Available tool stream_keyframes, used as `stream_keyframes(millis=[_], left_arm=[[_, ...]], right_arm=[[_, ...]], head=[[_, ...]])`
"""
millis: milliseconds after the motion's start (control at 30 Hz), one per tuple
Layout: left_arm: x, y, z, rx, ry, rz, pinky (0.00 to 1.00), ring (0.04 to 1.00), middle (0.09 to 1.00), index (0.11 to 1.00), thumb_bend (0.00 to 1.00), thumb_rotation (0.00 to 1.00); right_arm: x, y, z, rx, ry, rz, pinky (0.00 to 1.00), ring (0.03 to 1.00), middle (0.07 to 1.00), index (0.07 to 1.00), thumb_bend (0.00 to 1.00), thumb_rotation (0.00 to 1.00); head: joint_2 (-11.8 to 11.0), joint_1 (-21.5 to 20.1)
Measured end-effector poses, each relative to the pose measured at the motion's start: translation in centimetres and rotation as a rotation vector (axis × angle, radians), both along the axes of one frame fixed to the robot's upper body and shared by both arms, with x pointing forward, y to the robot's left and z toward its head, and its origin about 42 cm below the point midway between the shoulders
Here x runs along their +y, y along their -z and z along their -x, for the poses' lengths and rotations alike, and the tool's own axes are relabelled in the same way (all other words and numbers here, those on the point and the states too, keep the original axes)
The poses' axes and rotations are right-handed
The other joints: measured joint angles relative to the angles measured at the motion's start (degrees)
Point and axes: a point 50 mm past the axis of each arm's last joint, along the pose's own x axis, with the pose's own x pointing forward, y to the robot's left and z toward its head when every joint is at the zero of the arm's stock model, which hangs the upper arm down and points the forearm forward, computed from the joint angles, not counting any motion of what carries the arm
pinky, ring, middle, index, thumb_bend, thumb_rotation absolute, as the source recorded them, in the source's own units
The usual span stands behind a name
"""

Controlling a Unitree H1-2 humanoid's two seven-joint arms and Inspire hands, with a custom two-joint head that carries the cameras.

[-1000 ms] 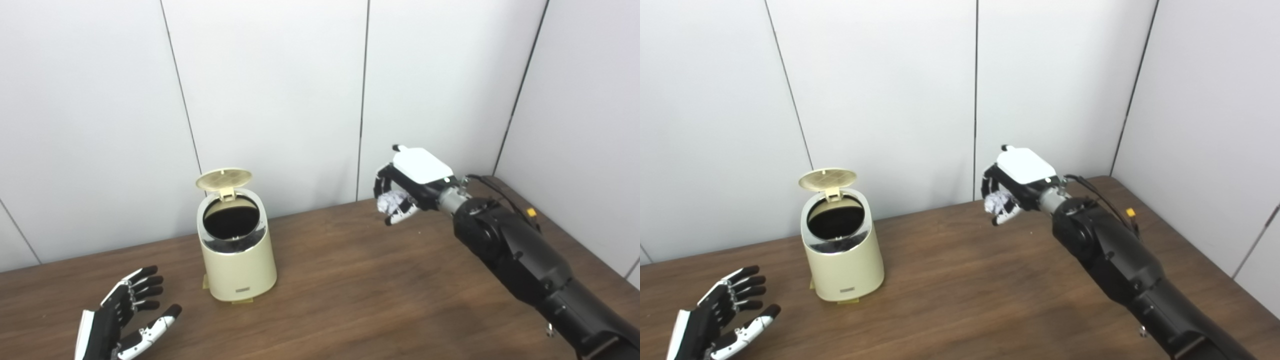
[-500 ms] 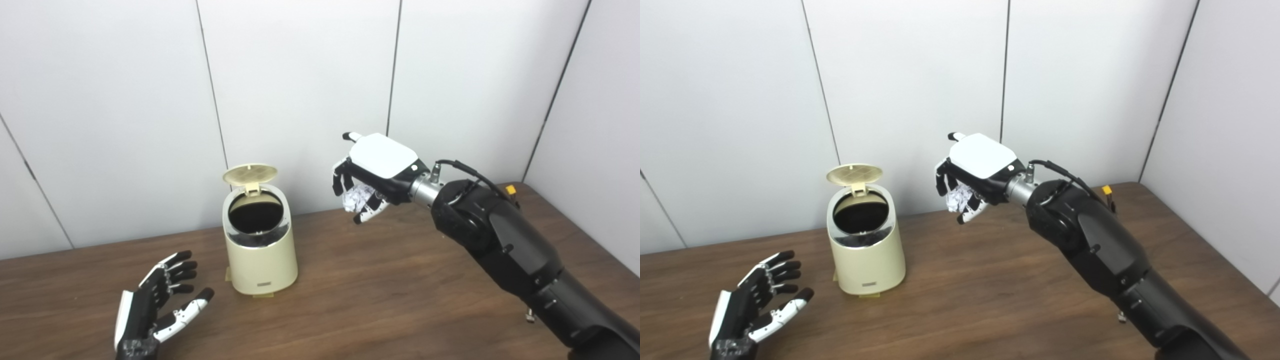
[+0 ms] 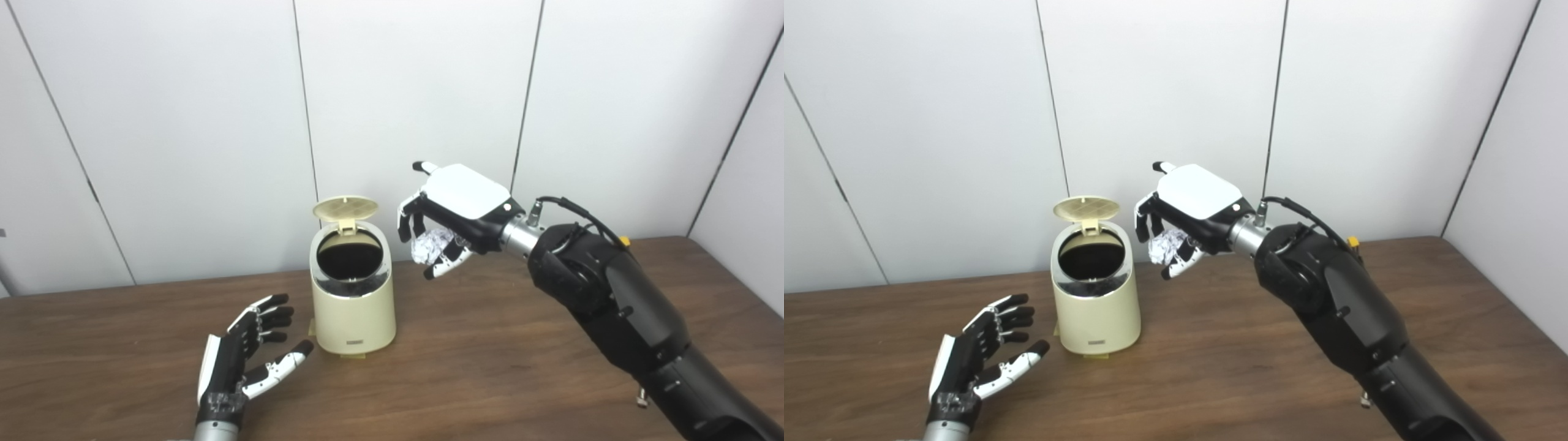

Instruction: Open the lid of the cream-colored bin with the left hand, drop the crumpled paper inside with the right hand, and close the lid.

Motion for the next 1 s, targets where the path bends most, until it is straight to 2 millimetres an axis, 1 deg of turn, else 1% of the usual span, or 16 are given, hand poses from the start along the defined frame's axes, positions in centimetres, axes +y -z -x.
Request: stream_keyframes(millis=[200,267,533,600,700,800,1000], left_arm=[[-0.5,0.0,0.0,0.007,-0.005,0.013,0.66,0.727,0.729,0.798,0.68,0.11],[-0.6,0.0,-0.1,0.008,-0.004,0.014,0.67,0.728,0.728,0.800,0.68,0.13],[-1.1,0.1,-0.1,0.021,-0.001,0.020,0.68,0.731,0.727,0.802,0.69,0.13],[-1.2,0.1,-0.1,0.021,-0.002,0.022,0.68,0.731,0.727,0.803,0.69,0.12],[-1.5,0.1,0.0,0.022,-0.002,0.026,0.64,0.724,0.725,0.802,0.69,0.12],[-1.8,0.0,0.1,0.019,-0.001,0.027,0.66,0.725,0.723,0.801,0.69,0.13],[-2.0,0.0,0.2,0.019,0.001,0.031,0.68,0.726,0.720,0.798,0.70,0.13]], right_arm=[[1.6,-0.3,0.0,-0.002,-0.034,-0.002,1.00,0.694,0.461,0.512,0.53,0.00],[1.9,-0.3,0.0,0.000,-0.041,0.000,1.00,0.688,0.462,0.511,0.53,0.00],[3.5,0.5,-0.4,0.021,-0.075,0.010,1.00,0.674,0.463,0.511,0.53,0.00],[4.0,0.5,-0.5,0.017,-0.089,0.010,1.00,0.669,0.461,0.512,0.53,0.00],[4.8,0.2,-0.8,0.010,-0.110,-0.003,1.00,0.675,0.462,0.510,0.53,0.00],[5.3,0.2,-0.9,0.013,-0.118,-0.012,1.00,0.679,0.463,0.510,0.53,0.00],[6.0,1.0,-1.5,0.048,-0.117,-0.010,1.00,0.694,0.462,0.512,0.53,0.00]], head=[[0.0,0.9],[0.0,1.1],[0.1,2.1],[0.1,2.2],[0.1,2.6],[0.2,3.1],[0.2,4.0]])
